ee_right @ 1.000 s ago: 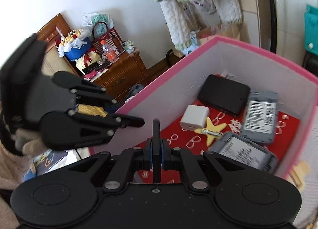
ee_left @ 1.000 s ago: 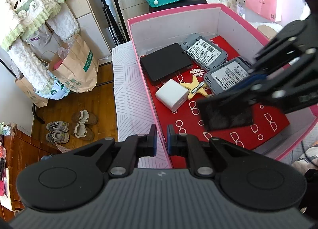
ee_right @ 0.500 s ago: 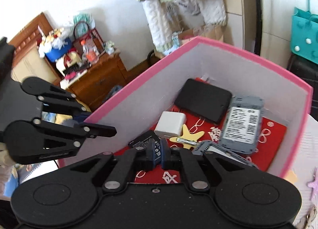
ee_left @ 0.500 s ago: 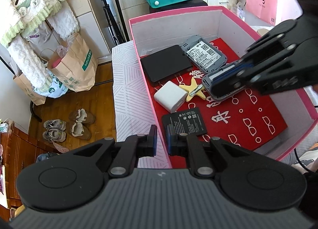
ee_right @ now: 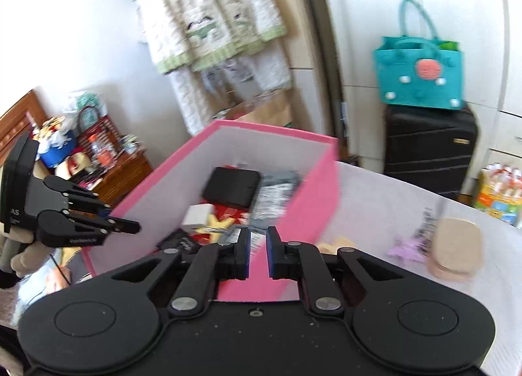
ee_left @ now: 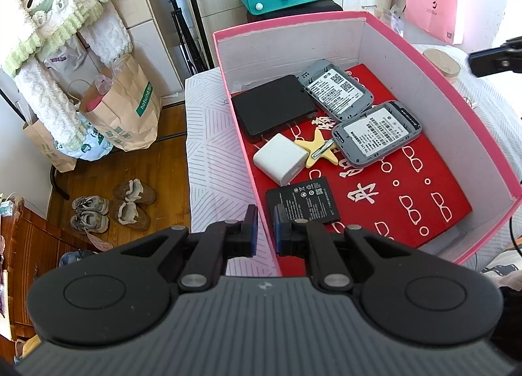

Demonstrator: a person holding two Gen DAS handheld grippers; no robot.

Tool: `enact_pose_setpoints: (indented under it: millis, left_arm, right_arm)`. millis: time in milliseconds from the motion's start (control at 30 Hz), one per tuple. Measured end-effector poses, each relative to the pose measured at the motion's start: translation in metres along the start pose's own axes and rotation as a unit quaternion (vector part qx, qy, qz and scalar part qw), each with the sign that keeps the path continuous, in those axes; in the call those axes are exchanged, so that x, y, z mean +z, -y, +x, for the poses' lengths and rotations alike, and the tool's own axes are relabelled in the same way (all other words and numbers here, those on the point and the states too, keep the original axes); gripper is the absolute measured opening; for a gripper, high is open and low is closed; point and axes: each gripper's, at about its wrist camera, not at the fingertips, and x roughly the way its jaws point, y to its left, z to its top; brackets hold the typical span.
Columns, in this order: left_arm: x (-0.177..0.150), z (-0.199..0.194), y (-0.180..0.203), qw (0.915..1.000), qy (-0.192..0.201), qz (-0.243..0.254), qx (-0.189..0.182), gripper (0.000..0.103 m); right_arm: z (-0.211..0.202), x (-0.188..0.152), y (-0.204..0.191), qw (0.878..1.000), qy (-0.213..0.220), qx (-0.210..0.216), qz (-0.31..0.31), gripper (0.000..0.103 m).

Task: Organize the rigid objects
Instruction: 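Move the open right tool back to the bunch of keys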

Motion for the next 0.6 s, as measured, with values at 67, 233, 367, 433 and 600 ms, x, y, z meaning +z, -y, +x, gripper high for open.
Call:
enact_pose_setpoints:
  millis: [67,233,367,433,600]
  left_arm:
    - [0.001,0.000,0.001,1.0000,-0.001,0.001,0.001,0.009]
    - [0.000,0.000,0.002,1.0000,-0.001,0.000,0.004,0.009]
    - [0.000,0.000,0.002,1.0000,-0.001,0.000,0.006,0.009]
    - [0.000,0.000,0.002,1.0000,-0.001,-0.001,0.005,0.009]
    - [0.000,-0.001,0.001,1.0000,0.000,-0.002,0.005,0.009]
  right_arm:
    - [-0.008,-0.007,0.007,1.000,0.004,-0.016,0.005,0.018]
    - [-0.015,-0.028,0.029,0.998,0.010,-0.057,0.023,0.024]
    - [-0.019,-0.046,0.048,0.995,0.017,-0.094,0.039,0.031]
    - [-0.018,-0.055,0.057,0.993,0.015,-0.111,0.046,0.032]
    - [-0.013,-0.075,0.075,0.989,-0.005,-0.136,0.060,0.037]
